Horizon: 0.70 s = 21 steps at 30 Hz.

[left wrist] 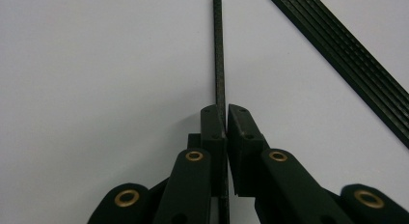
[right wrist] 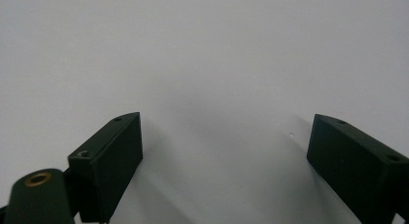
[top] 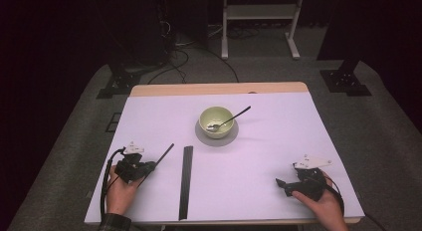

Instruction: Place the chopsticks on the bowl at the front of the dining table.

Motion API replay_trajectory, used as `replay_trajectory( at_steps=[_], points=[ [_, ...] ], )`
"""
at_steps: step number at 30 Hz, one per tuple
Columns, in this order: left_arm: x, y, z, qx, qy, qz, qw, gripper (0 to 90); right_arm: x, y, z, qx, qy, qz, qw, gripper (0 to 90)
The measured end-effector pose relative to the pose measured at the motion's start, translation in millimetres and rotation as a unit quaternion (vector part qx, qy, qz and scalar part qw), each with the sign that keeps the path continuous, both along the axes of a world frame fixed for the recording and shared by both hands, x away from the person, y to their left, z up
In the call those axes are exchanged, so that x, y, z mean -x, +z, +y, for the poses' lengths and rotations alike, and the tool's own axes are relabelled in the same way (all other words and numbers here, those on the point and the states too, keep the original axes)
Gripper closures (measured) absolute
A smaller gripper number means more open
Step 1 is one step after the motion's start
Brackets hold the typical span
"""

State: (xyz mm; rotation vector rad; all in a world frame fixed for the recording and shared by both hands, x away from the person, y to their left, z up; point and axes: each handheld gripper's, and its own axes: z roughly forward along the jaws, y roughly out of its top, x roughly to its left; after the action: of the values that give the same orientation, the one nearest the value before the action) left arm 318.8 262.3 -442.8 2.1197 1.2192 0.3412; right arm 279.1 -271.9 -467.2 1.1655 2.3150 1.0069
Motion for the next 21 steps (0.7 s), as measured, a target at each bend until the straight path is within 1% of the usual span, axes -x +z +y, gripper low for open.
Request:
replay_trajectory(
  at_steps=[3, 4, 8, 13, 16, 21],
  points=[
    [0.4, 2.3, -0.3, 0.000, -0.001, -0.002, 1.0000, 86.2, 0.0, 0.0, 0.0, 0.000, 0.000, 0.000, 1.0000, 10.9],
    [1.0, 4.7, -1.4, 0.003, 0.002, -0.003, 1.0000, 86.2, 0.0, 0.0, 0.0, 0.000, 0.000, 0.000, 1.0000, 10.9],
    [-0.2, 9.2, -3.1, 0.011, 0.002, -0.005, 0.9999, 86.2, -0.1, 0.0, 0.0, 0.000, 0.000, 0.000, 1.0000, 10.9],
    [-1.5, 13.7, -6.3, 0.013, 0.004, -0.007, 0.9999, 86.2, 0.0, 0.0, 0.0, 0.000, 0.000, 0.000, 1.0000, 10.9],
    [-3.7, 19.6, -10.5, 0.017, 0.002, -0.010, 0.9998, 86.2, 0.0, 0.0, 0.0, 0.000, 0.000, 0.000, 1.0000, 10.9],
    [-5.5, 24.3, -15.0, 0.020, 0.000, -0.007, 0.9998, 86.1, 0.0, 0.0, 0.0, 0.000, 0.000, 0.000, 1.0000, 10.9]
  ],
)
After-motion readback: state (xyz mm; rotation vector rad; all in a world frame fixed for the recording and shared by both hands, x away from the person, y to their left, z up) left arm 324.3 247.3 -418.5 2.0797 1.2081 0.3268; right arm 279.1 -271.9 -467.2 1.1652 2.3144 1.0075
